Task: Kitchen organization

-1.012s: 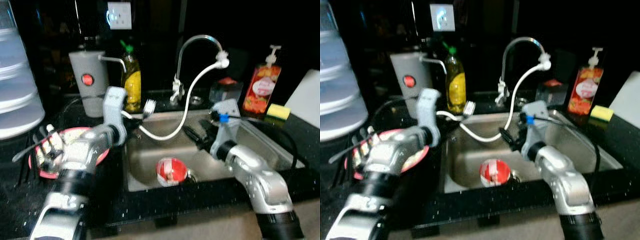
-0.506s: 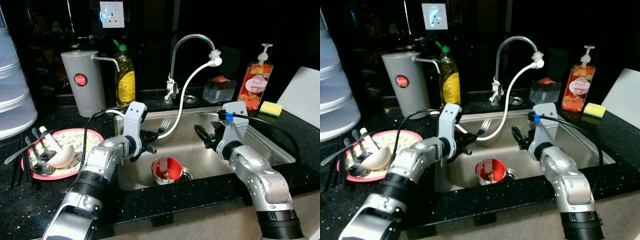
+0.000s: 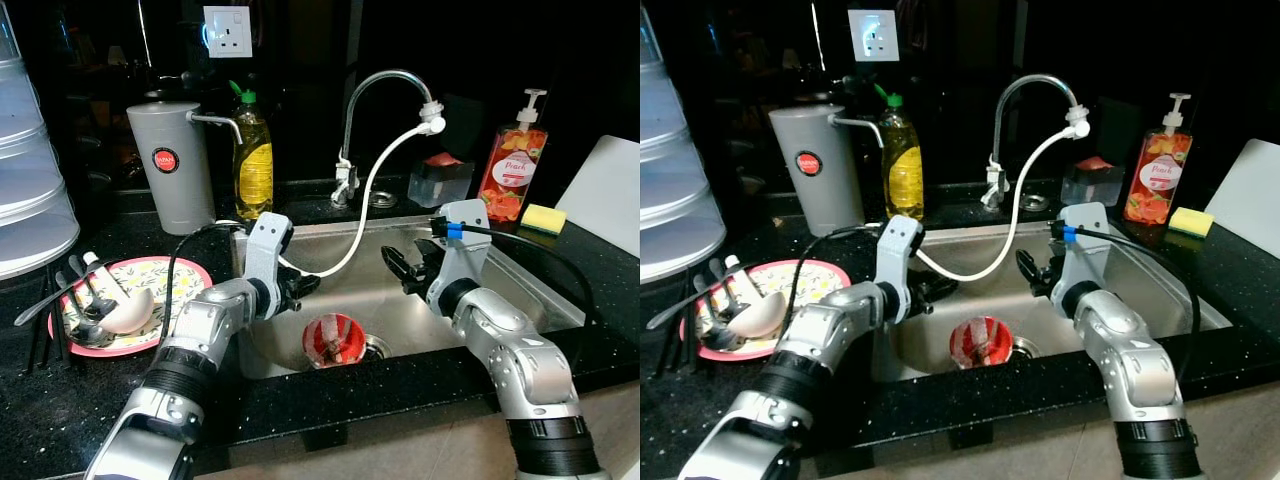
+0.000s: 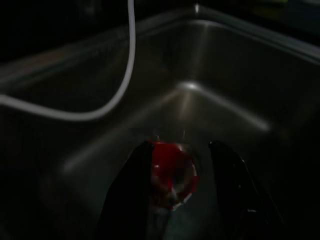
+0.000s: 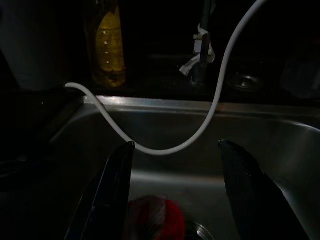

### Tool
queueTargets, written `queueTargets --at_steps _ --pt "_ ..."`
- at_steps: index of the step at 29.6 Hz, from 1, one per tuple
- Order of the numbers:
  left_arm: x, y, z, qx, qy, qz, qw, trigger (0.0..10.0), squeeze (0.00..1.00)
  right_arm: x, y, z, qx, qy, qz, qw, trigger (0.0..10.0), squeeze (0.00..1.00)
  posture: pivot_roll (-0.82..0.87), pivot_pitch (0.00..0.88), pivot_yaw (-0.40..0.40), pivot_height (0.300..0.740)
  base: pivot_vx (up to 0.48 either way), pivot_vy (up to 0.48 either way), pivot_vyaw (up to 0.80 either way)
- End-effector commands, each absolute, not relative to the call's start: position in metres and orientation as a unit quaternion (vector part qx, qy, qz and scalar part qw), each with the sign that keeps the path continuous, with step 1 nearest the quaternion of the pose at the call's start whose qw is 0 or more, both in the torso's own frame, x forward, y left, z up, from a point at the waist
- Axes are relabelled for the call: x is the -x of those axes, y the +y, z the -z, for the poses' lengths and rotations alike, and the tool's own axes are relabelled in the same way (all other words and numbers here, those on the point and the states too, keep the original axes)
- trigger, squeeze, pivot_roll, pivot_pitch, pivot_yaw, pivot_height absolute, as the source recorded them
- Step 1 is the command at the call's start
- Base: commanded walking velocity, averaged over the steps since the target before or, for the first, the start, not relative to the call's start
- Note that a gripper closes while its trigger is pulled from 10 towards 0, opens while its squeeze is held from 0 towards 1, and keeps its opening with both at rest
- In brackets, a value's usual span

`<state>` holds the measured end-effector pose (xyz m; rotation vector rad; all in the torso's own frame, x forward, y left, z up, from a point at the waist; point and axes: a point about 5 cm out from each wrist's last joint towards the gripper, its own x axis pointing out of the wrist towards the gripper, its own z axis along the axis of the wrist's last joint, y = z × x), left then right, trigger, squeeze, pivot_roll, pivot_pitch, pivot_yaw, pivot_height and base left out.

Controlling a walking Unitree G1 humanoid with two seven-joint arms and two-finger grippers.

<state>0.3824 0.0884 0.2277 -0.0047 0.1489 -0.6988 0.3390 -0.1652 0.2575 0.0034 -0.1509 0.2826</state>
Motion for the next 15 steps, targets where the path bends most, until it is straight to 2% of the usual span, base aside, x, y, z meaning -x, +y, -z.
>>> queueTargets --at_steps 1,5,15 --pt "-0.382 0.096 -0.236 -0.021 0.044 0.325 0.945 10.0 0.00 -0.337 -0.162 -0.264 -0.005 -0.097 -0.151 0.984 10.0 0.00 -0.06 0.000 -0.006 0.740 0.000 0.000 0.00" --pt "-0.377 0.098 -0.254 -0.053 -0.003 0.289 0.956 10.0 0.00 -0.333 -0.156 -0.271 -0.014 -0.122 -0.170 0.978 10.0 0.00 -0.05 0.000 -0.002 0.740 0.000 0.000 0.00" --pt "-0.362 0.097 -0.275 -0.080 -0.065 0.254 0.962 10.0 0.00 -0.330 -0.148 -0.277 -0.029 -0.146 -0.194 0.970 10.0 0.00 -0.03 0.004 -0.018 0.740 0.000 0.000 0.00"
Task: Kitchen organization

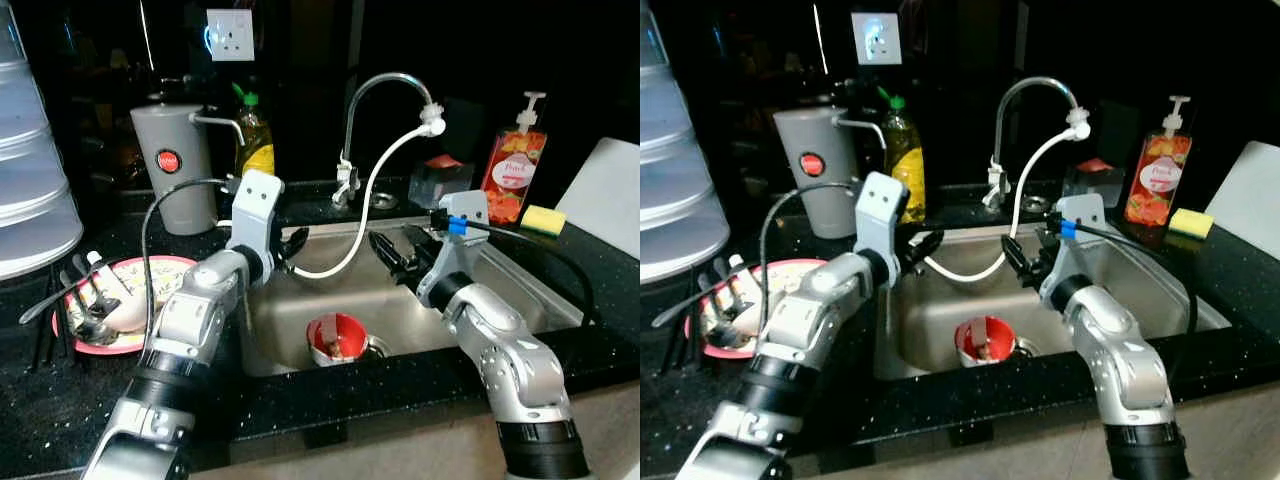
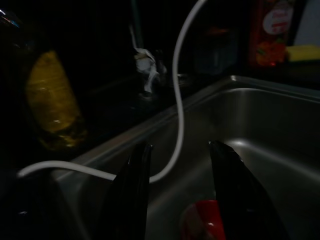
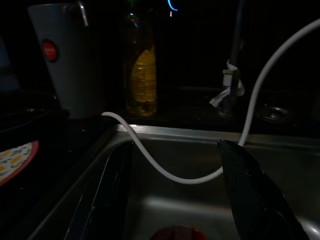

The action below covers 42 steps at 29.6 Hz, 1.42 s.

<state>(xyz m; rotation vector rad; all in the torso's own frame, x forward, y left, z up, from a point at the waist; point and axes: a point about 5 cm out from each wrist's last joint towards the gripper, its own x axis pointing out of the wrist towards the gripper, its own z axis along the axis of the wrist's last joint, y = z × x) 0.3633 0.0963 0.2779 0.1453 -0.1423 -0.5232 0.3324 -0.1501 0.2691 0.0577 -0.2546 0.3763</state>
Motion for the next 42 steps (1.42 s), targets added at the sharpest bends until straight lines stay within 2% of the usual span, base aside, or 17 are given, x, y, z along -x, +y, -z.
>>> queueTargets --at_steps 1,6,14,19,20,21,22,26,30,32,38,42 --pt "-0.361 0.098 -0.275 -0.083 -0.066 0.248 0.963 10.0 0.00 -0.330 -0.147 -0.278 -0.028 -0.147 -0.197 0.969 10.0 0.00 -0.03 0.004 -0.018 0.740 0.000 0.000 0.00" --pt "-0.354 0.110 -0.277 -0.067 -0.046 0.223 0.971 10.0 0.00 -0.328 -0.145 -0.280 -0.027 -0.156 -0.206 0.966 10.0 0.00 -0.03 0.004 -0.013 0.740 0.000 0.000 0.00" --pt "-0.334 0.157 -0.293 -0.091 -0.040 0.201 0.975 10.0 0.00 -0.322 -0.144 -0.279 -0.030 -0.159 -0.219 0.962 10.0 0.00 -0.01 0.016 -0.013 0.740 0.000 0.000 0.00" --pt "-0.329 0.203 -0.301 -0.090 -0.036 0.093 0.991 10.0 0.00 -0.314 -0.130 -0.281 -0.029 -0.171 -0.271 0.947 10.0 0.00 0.00 0.027 -0.015 0.740 0.000 0.000 0.00" --pt "-0.329 0.203 -0.301 -0.090 -0.036 0.093 0.991 10.0 0.00 -0.314 -0.130 -0.281 -0.029 -0.171 -0.271 0.947 10.0 0.00 0.00 0.027 -0.015 0.740 0.000 0.000 0.00" --pt "-0.327 0.223 -0.301 -0.084 -0.023 0.054 0.995 10.0 0.00 -0.311 -0.126 -0.282 -0.025 -0.173 -0.289 0.941 10.0 0.00 0.00 0.027 -0.015 0.740 0.000 0.000 0.00" --pt "-0.327 0.223 -0.301 -0.084 -0.023 0.054 0.995 10.0 0.00 -0.311 -0.126 -0.282 -0.025 -0.173 -0.289 0.941 10.0 0.00 0.00 0.027 -0.015 0.740 0.000 0.000 0.00" --pt "-0.317 0.250 -0.302 -0.065 0.004 0.021 0.998 10.0 0.00 -0.303 -0.117 -0.281 -0.014 -0.175 -0.332 0.927 10.0 0.00 0.01 0.032 -0.017 0.740 0.000 0.000 0.00" --pt "-0.312 0.263 -0.299 -0.059 0.019 -0.003 0.998 10.0 0.00 -0.297 -0.111 -0.281 -0.004 -0.178 -0.362 0.915 10.0 0.00 0.02 0.032 -0.016 0.740 0.000 0.000 0.00" --pt "-0.313 0.276 -0.289 -0.067 0.043 -0.057 0.995 10.0 0.00 -0.293 -0.106 -0.281 -0.003 -0.179 -0.379 0.908 10.0 0.00 0.02 0.032 -0.015 0.740 0.000 0.000 0.00" --pt "-0.313 0.291 -0.284 -0.068 0.058 -0.110 0.990 10.0 0.00 -0.293 -0.105 -0.279 -0.002 -0.174 -0.379 0.909 10.0 0.00 0.01 0.034 -0.015 0.740 0.000 0.000 0.00" --pt "-0.312 0.296 -0.281 -0.074 0.069 -0.118 0.988 10.0 0.00 -0.293 -0.105 -0.277 0.003 -0.170 -0.377 0.911 10.0 0.00 0.00 0.032 -0.010 0.740 0.000 0.000 0.00"
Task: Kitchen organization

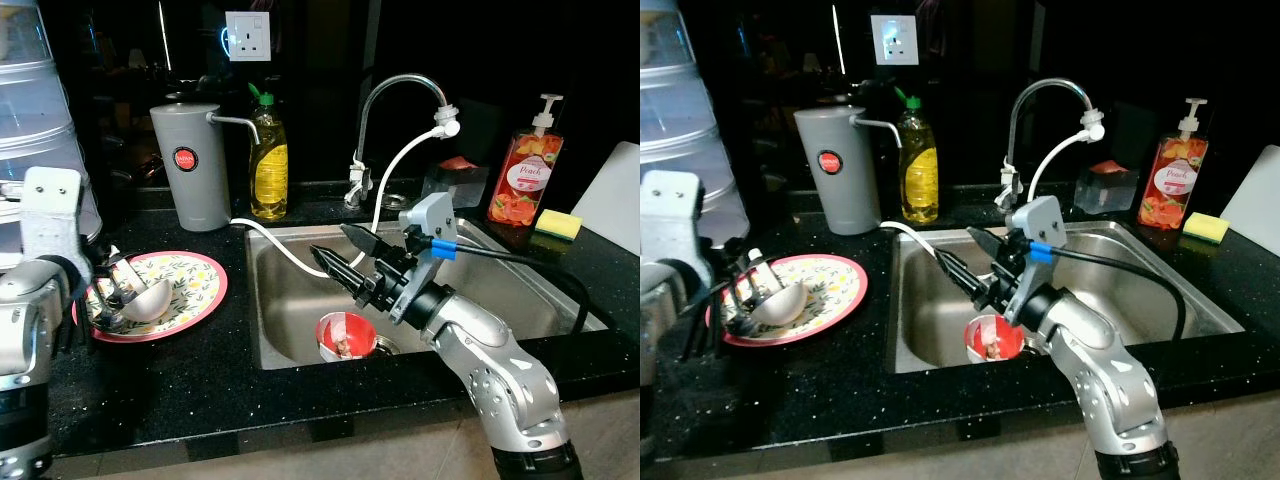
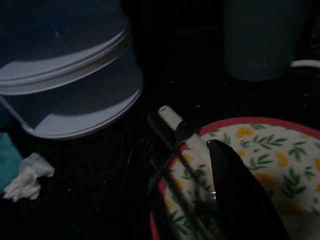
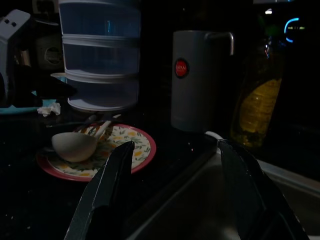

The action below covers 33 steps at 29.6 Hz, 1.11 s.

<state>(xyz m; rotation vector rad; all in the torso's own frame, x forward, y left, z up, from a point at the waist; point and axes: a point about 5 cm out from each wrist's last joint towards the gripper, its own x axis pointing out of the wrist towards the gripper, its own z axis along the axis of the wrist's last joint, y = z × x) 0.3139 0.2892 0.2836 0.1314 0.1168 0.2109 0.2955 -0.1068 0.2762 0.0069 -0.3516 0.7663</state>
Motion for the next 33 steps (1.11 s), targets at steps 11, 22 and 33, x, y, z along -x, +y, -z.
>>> queueTargets --at_steps 11,22,33 --pt "-0.317 0.288 -0.267 -0.002 0.093 -0.091 0.991 10.0 0.00 -0.294 -0.106 -0.276 0.001 -0.171 -0.375 0.911 10.0 0.00 0.00 0.026 -0.009 0.740 0.000 0.000 0.00" --pt "-0.320 0.299 -0.247 0.004 0.120 -0.134 0.984 10.0 0.00 -0.294 -0.106 -0.276 0.000 -0.171 -0.372 0.912 10.0 0.00 0.00 0.024 -0.010 0.740 0.000 0.000 0.00" --pt "-0.339 0.299 -0.236 0.029 0.129 -0.166 0.977 10.0 0.00 -0.295 -0.106 -0.276 -0.001 -0.172 -0.371 0.913 10.0 0.00 -0.01 0.021 -0.016 0.740 0.000 0.000 0.00"
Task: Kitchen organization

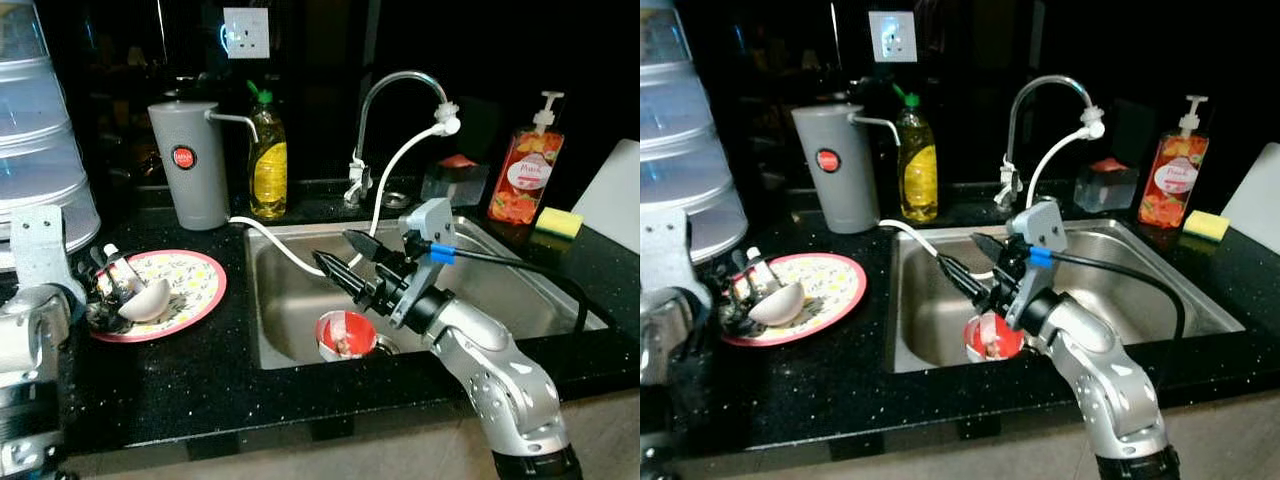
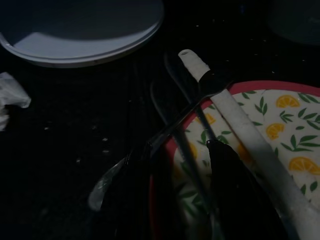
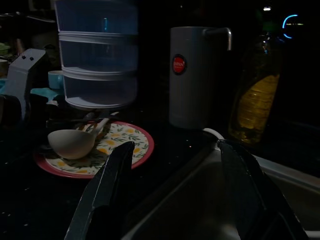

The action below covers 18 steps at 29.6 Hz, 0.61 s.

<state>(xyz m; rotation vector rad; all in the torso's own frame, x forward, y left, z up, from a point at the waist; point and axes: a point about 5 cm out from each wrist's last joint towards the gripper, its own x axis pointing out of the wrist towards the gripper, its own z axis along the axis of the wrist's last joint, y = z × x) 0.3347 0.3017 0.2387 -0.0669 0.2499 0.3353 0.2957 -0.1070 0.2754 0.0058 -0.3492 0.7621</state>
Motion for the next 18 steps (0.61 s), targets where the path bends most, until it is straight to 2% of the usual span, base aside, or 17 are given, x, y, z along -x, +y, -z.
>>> queueTargets --at_steps 1,8,18 --pt "-0.343 0.298 -0.235 0.017 0.133 -0.164 0.977 10.0 0.00 -0.296 -0.106 -0.277 -0.001 -0.172 -0.370 0.913 10.0 0.00 -0.01 0.021 -0.016 0.740 0.000 0.000 0.00" --pt "-0.360 0.293 -0.237 -0.002 0.141 -0.146 0.979 10.0 0.00 -0.297 -0.105 -0.275 0.002 -0.165 -0.369 0.915 10.0 0.00 -0.02 0.029 -0.002 0.740 0.000 0.000 0.00" --pt "-0.371 0.313 -0.250 -0.069 0.138 -0.163 0.975 10.0 0.00 -0.297 -0.104 -0.272 0.002 -0.160 -0.371 0.915 10.0 0.00 -0.02 0.033 -0.002 0.740 0.000 0.000 0.00"
